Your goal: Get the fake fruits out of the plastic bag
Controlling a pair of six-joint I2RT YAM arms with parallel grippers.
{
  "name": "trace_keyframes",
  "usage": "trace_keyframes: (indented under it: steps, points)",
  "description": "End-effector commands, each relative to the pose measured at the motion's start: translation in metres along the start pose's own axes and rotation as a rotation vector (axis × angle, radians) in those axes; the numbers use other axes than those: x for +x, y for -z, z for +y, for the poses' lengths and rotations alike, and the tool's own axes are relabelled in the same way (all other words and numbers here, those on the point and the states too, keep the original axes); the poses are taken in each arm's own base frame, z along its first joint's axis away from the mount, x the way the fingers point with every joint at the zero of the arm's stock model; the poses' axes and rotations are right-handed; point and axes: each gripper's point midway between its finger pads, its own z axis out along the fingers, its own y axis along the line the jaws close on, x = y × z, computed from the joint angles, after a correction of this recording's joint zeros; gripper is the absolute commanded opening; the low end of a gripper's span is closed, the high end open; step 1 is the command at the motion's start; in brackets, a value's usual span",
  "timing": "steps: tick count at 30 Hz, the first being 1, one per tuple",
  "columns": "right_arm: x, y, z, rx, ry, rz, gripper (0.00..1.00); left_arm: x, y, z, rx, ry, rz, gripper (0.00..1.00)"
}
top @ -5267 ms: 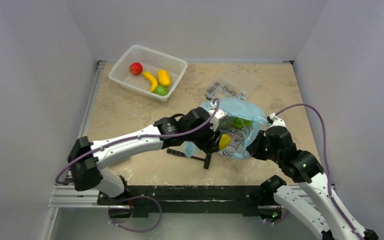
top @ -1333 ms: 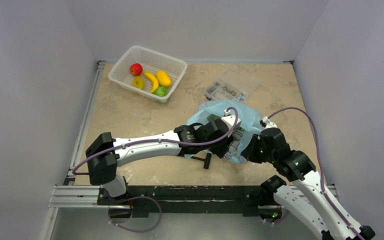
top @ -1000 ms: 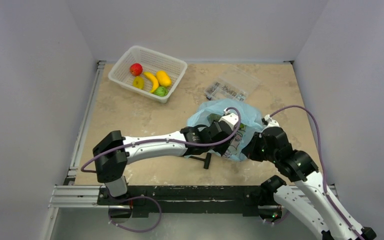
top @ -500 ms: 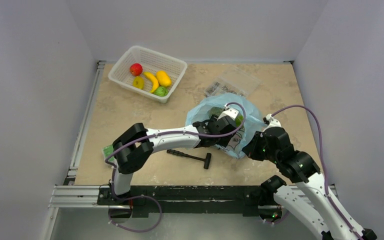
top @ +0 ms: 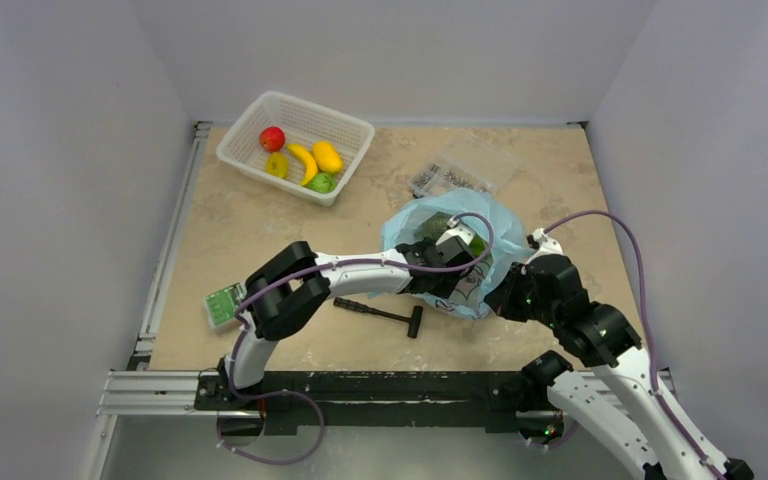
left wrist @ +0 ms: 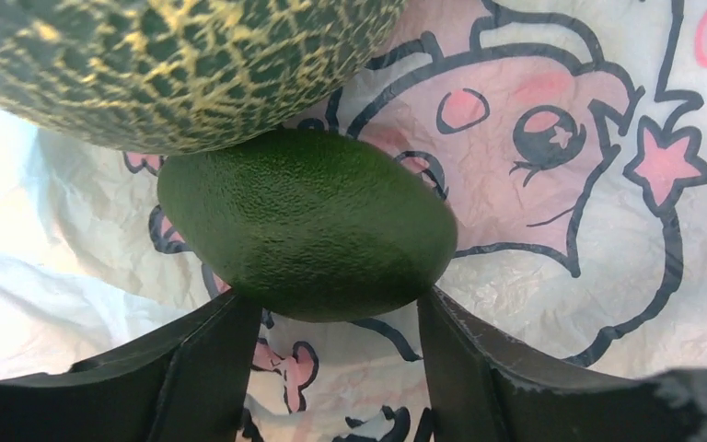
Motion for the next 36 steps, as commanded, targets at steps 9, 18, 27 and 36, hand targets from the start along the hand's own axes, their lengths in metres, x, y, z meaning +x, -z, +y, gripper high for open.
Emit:
trace_keyframes:
  steps: [9, 18, 27, 36]
  points:
    - [-0.008, -0.006, 0.006, -0.021, 0.019, -0.026, 0.00, -0.037, 0.037, -0.030, 0.214, 0.018, -0.086, 0.36]
    - [-0.009, -0.008, 0.004, -0.006, 0.024, -0.025, 0.00, -0.063, 0.084, -0.045, 0.374, 0.059, -0.164, 0.32]
    - [-0.009, -0.010, 0.003, 0.003, 0.029, -0.022, 0.00, -0.087, 0.139, -0.051, 0.565, 0.117, -0.262, 0.31]
    - [-0.009, -0.012, 0.000, 0.021, 0.034, -0.023, 0.00, -0.075, 0.131, -0.033, 0.510, 0.111, -0.214, 0.45]
